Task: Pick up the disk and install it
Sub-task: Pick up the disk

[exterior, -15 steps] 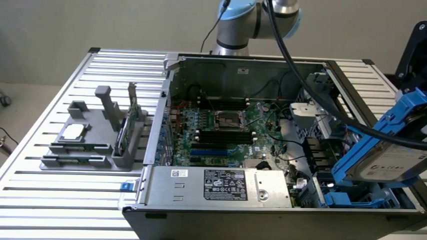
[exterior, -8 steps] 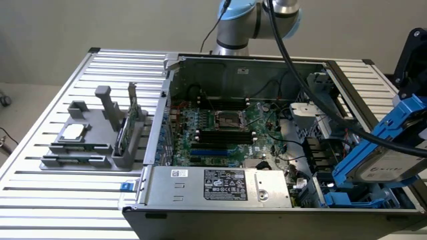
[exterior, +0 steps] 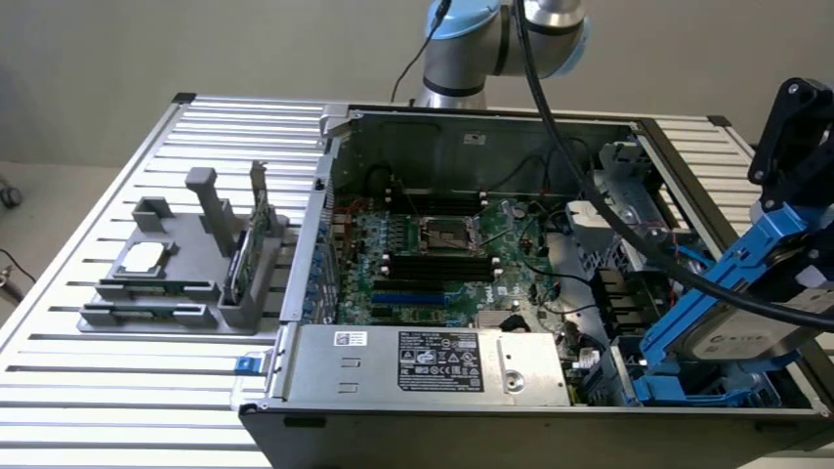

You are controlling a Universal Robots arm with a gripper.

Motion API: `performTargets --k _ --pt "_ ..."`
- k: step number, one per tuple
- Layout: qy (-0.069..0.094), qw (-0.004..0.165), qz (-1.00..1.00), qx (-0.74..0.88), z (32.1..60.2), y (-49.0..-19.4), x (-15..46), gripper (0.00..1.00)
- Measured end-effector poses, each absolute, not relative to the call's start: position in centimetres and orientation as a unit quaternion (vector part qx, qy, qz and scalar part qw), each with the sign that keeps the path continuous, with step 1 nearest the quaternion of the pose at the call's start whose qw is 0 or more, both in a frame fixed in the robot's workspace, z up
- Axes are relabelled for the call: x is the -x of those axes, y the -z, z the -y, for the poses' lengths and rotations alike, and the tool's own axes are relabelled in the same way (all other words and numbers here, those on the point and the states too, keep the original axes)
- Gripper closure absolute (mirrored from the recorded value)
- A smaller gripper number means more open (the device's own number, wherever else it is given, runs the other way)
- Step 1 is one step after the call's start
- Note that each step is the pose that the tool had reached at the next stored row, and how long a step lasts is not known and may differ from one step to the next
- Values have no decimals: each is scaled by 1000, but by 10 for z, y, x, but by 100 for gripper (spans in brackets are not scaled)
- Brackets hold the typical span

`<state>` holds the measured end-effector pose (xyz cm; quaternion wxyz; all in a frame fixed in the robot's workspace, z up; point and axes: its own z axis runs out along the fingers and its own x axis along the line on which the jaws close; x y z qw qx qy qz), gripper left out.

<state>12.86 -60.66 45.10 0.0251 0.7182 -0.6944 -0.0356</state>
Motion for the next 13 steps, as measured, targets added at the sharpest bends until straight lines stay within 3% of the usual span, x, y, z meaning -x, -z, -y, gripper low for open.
performTargets --k 13 --pt "39 14 707 -706 606 -443 -126 67"
